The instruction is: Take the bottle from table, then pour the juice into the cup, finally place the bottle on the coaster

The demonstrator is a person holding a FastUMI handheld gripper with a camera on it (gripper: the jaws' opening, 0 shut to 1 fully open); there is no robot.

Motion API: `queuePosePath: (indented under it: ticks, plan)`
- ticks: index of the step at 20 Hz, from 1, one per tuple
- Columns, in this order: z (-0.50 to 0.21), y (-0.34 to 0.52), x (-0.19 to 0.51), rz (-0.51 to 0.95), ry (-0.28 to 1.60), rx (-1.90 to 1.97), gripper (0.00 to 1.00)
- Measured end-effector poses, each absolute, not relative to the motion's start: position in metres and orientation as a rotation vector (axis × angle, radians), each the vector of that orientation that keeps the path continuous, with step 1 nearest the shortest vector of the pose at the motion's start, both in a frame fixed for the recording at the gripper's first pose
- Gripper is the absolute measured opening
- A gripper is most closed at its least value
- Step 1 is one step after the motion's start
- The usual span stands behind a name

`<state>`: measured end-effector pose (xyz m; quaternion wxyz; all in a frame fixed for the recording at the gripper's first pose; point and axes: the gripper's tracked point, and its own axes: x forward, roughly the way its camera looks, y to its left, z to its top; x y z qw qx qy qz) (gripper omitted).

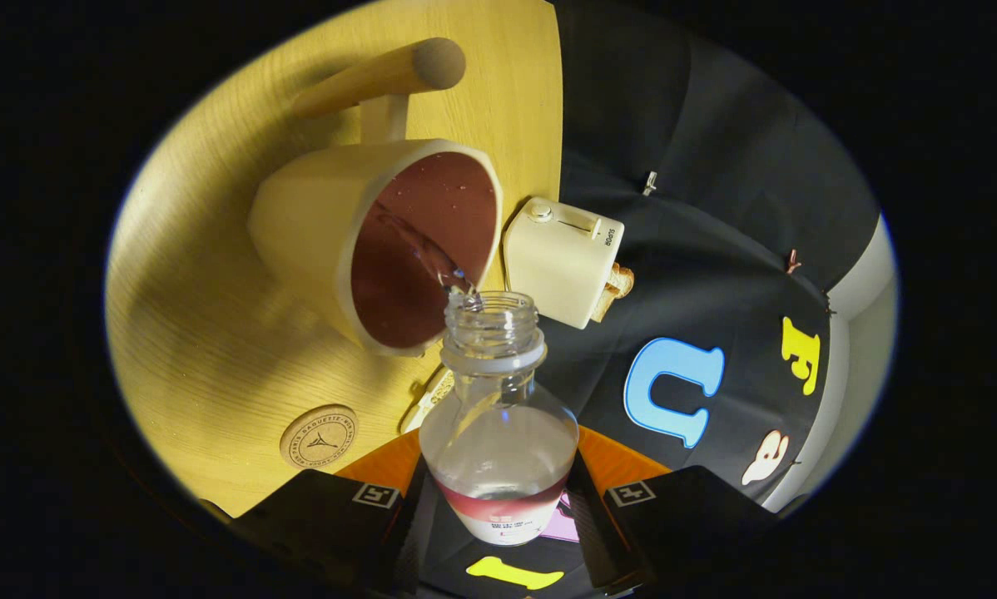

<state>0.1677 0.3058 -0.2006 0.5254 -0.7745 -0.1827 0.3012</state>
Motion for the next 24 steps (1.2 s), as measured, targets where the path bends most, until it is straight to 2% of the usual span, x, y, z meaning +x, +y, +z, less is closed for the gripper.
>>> queuePosePath:
  ticks: [24]
  plan:
    - [-0.18, 0.316, 0.17, 0.709, -0.594, -2.033, 0.75]
